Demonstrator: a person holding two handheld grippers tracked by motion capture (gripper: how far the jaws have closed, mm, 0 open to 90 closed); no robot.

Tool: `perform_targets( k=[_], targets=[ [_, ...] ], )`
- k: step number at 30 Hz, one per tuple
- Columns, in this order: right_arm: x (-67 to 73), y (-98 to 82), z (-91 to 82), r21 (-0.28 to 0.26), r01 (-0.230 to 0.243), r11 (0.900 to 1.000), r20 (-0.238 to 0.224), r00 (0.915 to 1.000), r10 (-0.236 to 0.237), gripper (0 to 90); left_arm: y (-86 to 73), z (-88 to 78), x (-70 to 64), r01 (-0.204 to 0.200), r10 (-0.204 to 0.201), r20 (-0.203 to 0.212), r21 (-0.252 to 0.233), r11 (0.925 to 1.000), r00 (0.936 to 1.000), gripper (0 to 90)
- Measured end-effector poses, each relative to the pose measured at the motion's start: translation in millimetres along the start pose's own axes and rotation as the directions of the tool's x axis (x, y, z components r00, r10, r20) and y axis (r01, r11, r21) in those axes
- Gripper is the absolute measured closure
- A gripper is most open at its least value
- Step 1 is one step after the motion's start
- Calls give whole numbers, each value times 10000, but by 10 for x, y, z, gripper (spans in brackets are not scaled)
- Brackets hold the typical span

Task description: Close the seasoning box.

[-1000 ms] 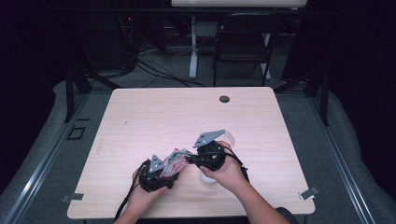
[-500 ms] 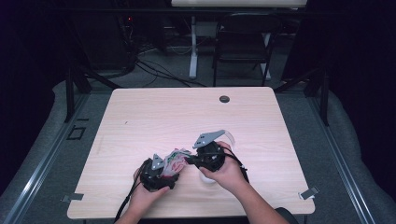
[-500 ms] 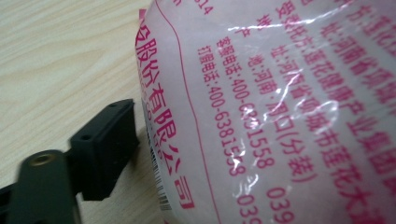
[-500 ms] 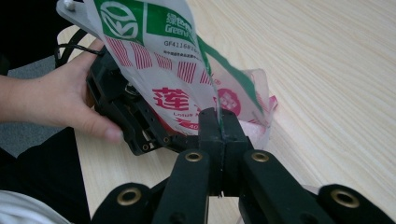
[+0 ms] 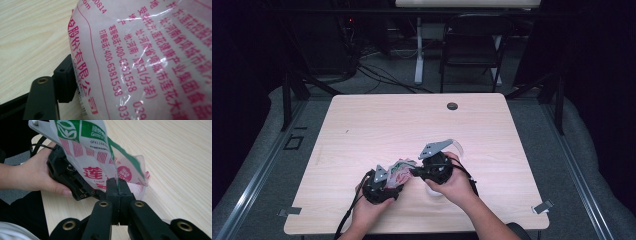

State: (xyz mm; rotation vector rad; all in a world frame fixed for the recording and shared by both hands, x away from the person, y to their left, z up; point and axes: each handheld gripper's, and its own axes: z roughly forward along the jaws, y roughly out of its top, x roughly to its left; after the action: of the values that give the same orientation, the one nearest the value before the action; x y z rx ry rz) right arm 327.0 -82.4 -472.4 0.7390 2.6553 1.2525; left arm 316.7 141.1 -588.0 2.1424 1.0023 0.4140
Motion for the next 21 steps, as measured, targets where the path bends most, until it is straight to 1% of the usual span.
perform_targets(
  k=[3, 7, 9, 11, 12, 15, 18, 21],
  targets=[
    [-4, 0, -6, -21, 0, 10000, 17, 10000, 0, 900, 0, -7, 14, 98, -99, -44, -66, 9999, 9999, 430],
    [-11, -2, -6, -53, -77, 10000, -34, 10000, 77, 900, -3, -13, 17, 14, -16, -104, -103, 9999, 9999, 477],
    [-20, -3, -9, -33, -48, 10000, -58, 10000, 47, 900, -3, -14, 20, -46, 44, -108, -128, 9999, 9999, 497],
    [-22, -4, -9, -29, -41, 10000, -50, 10000, 41, 900, -4, -16, 10, -87, 84, -193, -153, 9998, 9998, 510],
    [-21, -5, -9, -42, -48, 10000, -19, 10000, 48, 900, -6, -19, 4, -173, 168, -273, -183, 9997, 9995, 516],
    [-26, -3, -11, -64, -57, 10000, -17, 10000, 57, 900, -12, -27, 11, -107, 100, -218, -306, 9995, 9997, 537],
    [-28, 2, -10, -150, -111, 9998, -60, 9999, 110, 900, -8, -40, 14, -152, 146, -202, -334, 9993, 9997, 560],
    [-25, 6, -22, -198, -115, 9997, -71, 9999, 114, 900, 13, -62, 9, -253, 249, -161, -236, 9994, 9996, 578]
  ],
)
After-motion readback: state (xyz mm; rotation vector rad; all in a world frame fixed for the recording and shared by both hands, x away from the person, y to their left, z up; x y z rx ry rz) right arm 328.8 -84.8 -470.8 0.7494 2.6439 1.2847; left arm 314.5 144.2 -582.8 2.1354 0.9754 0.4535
